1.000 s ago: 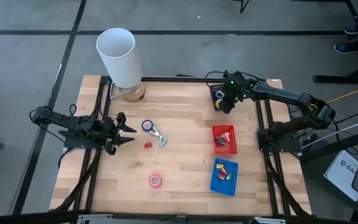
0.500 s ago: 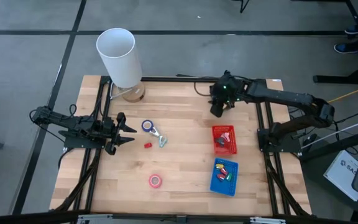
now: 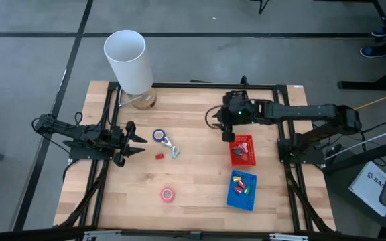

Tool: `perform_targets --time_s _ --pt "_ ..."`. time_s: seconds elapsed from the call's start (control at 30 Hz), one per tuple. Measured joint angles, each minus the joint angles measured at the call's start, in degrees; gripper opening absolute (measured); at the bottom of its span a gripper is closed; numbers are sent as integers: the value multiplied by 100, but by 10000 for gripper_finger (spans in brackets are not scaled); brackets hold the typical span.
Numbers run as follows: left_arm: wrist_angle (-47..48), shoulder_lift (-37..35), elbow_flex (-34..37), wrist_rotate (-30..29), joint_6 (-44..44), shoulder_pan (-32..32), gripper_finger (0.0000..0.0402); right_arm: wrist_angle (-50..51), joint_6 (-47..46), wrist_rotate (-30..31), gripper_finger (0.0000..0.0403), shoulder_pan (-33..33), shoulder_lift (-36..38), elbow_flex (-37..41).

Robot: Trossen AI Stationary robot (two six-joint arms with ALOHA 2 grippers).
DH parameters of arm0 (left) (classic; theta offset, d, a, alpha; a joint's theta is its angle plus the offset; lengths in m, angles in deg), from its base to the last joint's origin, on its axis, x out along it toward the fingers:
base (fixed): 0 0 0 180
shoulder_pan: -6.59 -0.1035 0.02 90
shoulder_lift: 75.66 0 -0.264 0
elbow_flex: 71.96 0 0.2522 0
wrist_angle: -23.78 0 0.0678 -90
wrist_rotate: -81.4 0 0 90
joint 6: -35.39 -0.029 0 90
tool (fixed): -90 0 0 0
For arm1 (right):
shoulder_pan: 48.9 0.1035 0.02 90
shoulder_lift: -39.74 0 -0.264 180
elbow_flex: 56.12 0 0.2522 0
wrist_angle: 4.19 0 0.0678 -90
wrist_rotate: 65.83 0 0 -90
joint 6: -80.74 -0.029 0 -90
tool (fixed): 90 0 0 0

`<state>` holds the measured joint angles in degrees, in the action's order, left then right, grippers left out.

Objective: Pick and place Stapler, Stapler remover, tape
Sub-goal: Put the light blue staple remover into the red basket

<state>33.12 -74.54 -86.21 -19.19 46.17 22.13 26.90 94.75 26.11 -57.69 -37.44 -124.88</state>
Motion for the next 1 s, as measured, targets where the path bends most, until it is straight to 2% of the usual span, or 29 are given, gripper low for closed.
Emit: perform_targets --time_s 0.23,0.4,1.0 --pt "0 -2 0 0 0 -1 169 -512 599 7 152 690 -78 -2" --pt "0 0 0 2 0 1 169 -841 942 18 152 960 -408 -4" --pt "0 0 0 2 0 -1 169 -2579 1174 -49 152 1088 -1683 -4"
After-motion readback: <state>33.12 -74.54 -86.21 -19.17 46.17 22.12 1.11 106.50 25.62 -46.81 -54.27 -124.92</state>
